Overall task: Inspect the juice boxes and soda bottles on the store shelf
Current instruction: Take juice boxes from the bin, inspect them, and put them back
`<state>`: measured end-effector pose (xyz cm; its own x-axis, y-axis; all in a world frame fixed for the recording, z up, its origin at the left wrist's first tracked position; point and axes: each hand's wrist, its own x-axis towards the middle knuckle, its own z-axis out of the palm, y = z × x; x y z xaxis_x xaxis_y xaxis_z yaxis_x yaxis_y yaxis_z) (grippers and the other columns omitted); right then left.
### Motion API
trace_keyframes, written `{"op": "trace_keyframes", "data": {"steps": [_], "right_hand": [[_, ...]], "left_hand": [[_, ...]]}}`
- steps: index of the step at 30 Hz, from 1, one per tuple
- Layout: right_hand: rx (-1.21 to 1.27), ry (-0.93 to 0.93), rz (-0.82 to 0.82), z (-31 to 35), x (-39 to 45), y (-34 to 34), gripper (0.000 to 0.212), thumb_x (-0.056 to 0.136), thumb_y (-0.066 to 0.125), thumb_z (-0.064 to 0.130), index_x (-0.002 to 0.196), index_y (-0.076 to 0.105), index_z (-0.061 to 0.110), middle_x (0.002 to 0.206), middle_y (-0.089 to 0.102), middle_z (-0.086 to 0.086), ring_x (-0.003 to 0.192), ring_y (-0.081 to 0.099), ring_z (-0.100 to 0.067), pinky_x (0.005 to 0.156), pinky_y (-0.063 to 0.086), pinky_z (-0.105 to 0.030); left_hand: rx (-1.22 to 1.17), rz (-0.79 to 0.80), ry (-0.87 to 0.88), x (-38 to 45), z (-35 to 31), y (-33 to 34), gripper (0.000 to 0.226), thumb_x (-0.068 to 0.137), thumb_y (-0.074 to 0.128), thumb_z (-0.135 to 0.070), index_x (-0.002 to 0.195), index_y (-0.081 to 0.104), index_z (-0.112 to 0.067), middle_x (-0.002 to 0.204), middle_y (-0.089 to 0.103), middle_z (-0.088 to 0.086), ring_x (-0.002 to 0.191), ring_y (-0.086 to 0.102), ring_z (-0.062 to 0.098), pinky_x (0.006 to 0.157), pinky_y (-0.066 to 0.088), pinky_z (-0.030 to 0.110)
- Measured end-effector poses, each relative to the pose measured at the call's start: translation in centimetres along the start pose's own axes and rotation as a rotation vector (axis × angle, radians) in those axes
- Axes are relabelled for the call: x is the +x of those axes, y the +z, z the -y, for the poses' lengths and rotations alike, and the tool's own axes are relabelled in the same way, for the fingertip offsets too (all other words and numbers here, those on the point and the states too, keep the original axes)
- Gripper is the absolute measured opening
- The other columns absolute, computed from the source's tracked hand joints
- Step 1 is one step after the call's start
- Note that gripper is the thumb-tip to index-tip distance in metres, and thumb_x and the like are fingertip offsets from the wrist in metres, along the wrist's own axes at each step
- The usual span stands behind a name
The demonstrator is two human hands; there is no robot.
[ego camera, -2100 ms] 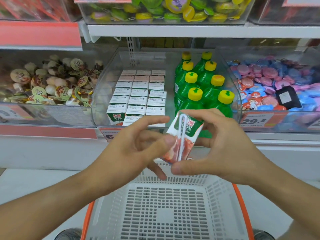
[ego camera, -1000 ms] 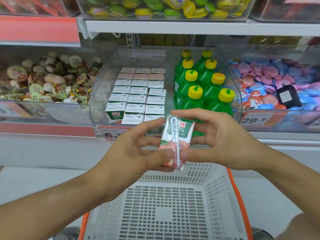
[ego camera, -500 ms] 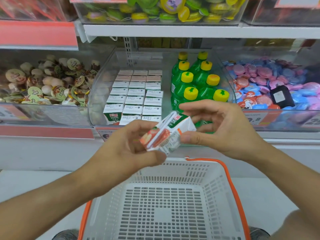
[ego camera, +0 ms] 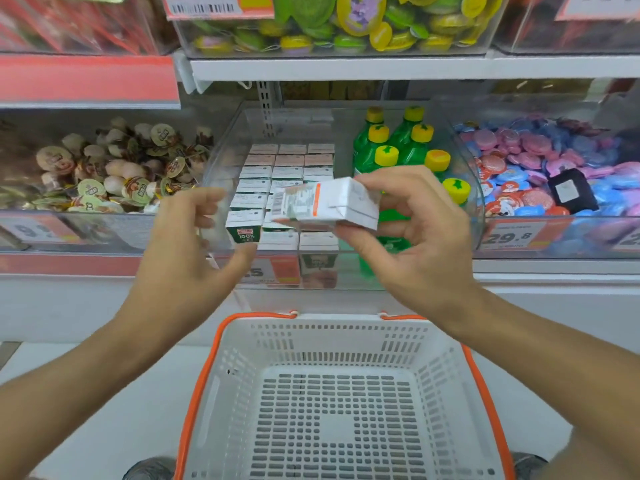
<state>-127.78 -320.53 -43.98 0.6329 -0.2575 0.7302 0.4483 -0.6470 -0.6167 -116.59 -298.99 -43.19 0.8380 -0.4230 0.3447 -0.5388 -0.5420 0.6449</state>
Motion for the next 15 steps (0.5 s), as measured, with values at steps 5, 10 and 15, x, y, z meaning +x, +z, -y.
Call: {"op": "trace_keyframes", "data": {"steps": [5, 10, 15], "right_hand": [[-0.031, 0.007, 0.068, -0.3, 2.2, 5.4, 0.042, 0.077, 0.085, 0.011, 0.113, 0.064, 0.005, 0.107, 0.062, -0.006, 0.087, 0.064, -0.016, 0.069, 0.059, -0.022], [-0.214, 0.014, 0.267, -1.1, 4.1, 9.3, 0.035, 0.067, 0.089, 0.019, 0.097, 0.074, 0.01, 0.092, 0.072, -0.004, 0.073, 0.062, -0.012, 0.073, 0.057, -0.034], [-0.364, 0.164, 0.561, -1.0, 6.1, 10.7, 0.036, 0.075, 0.084, 0.036, 0.105, 0.077, 0.017, 0.079, 0.062, 0.01, 0.074, 0.061, -0.008, 0.076, 0.05, -0.025]], "left_hand": [[0.151, 0.069, 0.049, 0.9, 2.9, 0.6, 0.11, 0.065, 0.09, -0.029, 0.152, 0.024, -0.016, 0.147, 0.031, 0.006, 0.125, 0.046, 0.02, 0.104, 0.042, 0.031], [0.057, -0.012, 0.061, 1.4, 4.9, 1.3, 0.105, 0.061, 0.092, -0.03, 0.148, 0.033, -0.019, 0.141, 0.046, 0.002, 0.127, 0.05, 0.019, 0.102, 0.045, 0.028], [-0.022, -0.002, 0.067, 1.6, 5.0, 1.5, 0.104, 0.062, 0.092, -0.029, 0.148, 0.034, -0.021, 0.137, 0.044, -0.005, 0.116, 0.051, 0.009, 0.083, 0.04, 0.0]]}}
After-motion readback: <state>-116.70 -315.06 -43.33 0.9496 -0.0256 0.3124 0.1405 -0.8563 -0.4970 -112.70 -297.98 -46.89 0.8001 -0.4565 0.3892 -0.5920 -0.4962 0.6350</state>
